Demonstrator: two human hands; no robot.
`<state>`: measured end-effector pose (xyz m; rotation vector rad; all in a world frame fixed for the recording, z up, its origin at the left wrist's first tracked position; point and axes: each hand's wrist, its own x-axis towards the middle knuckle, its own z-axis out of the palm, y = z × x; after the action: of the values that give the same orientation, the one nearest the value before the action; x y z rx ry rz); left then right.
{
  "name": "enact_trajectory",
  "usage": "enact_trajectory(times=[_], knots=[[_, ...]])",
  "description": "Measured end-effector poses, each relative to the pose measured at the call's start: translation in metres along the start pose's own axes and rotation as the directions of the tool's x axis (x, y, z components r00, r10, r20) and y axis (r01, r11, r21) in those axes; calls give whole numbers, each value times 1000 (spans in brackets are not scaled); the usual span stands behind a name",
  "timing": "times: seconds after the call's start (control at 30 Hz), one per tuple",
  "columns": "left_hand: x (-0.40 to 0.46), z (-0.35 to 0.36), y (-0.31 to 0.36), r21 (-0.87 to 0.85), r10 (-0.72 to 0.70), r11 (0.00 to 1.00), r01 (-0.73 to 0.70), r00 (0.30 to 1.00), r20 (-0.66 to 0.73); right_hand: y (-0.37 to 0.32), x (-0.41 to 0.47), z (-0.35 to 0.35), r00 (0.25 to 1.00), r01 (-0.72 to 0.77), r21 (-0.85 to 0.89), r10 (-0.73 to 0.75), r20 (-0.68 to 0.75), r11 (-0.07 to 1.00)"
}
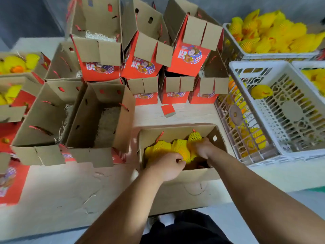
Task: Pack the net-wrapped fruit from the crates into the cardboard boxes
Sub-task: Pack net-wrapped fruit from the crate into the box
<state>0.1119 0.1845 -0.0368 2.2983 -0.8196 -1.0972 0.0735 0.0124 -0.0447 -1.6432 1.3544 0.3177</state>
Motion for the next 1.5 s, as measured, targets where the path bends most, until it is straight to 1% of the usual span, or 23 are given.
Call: enact_trajectory(times=[0.07,0.17,0.23,0.3,0.37,0.4,0.47,0.53,0.57,0.63,0.67,0.77,0.83,0.93,1.0,1.03,1.1,1.17,1.23,1.33,1.37,1.43,1.5], knots=[[1,0,1,48,-43,998,42,999,26,3,1,3,998,-62,-165,58,-26,984],[-1,1,-2,54,-80,996,78,996,37,11,-1,9,997,-44,-438,15,-71,898],[-2,2,-4,48,-61,997,63,997,-53,11,-6,11,990,3,-508,-76,-122,861],[-5,2,-4,45,-43,998,50,989,-140,11,-17,8,974,88,-525,-183,-131,846],[-8,1,1,34,-19,999,28,974,-224,14,-31,2,941,184,-537,-306,-146,823],[-7,2,4,15,-1,1000,5,959,-285,15,-37,-2,913,235,-528,-372,-169,816],[-2,3,18,-105,44,990,-93,917,-396,15,-45,-14,844,367,-453,-496,-205,812],[6,5,40,-246,105,941,-233,891,-443,14,-48,-30,765,531,-323,-607,-214,784],[12,7,53,-283,133,916,-283,882,-452,13,-48,-39,731,600,-236,-643,-228,765],[24,9,81,-322,174,878,-354,863,-474,12,-45,-59,680,681,-86,-671,-294,727],[34,13,100,-341,197,853,-394,850,-489,13,-40,-75,657,703,-47,-674,-339,709],[60,19,142,-388,260,779,-493,816,-516,14,-25,-112,600,744,-3,-671,-436,668],[87,27,181,-382,304,759,-527,806,-508,17,-4,-149,576,751,2,-653,-492,660],[141,36,246,-342,354,770,-538,807,-472,21,39,-210,598,713,-2,-610,-520,701],[181,40,285,-240,376,826,-510,816,-440,19,76,-250,636,661,-44,-591,-496,749],[201,41,301,-148,392,858,-492,814,-429,17,96,-268,666,631,-66,-583,-465,773],[237,40,320,140,433,900,-413,804,-407,9,138,-300,720,568,-150,-577,-387,809],[262,38,323,405,454,864,-298,810,-372,-1,181,-324,753,516,-295,-590,-292,804],[274,39,319,495,437,838,-227,823,-362,-13,222,-341,785,456,-484,-594,-178,747],[277,46,317,559,411,815,-149,830,-377,-28,280,-358,836,341,-748,-547,-36,569],[278,47,319,583,409,801,-134,833,-372,-32,298,-362,856,305,-792,-517,-16,530],[279,47,321,625,403,773,-113,848,-344,-37,328,-364,889,247,-832,-458,-10,497],[279,45,322,658,400,747,-99,857,-324,-38,349,-364,894,195,-858,-446,-44,475]])
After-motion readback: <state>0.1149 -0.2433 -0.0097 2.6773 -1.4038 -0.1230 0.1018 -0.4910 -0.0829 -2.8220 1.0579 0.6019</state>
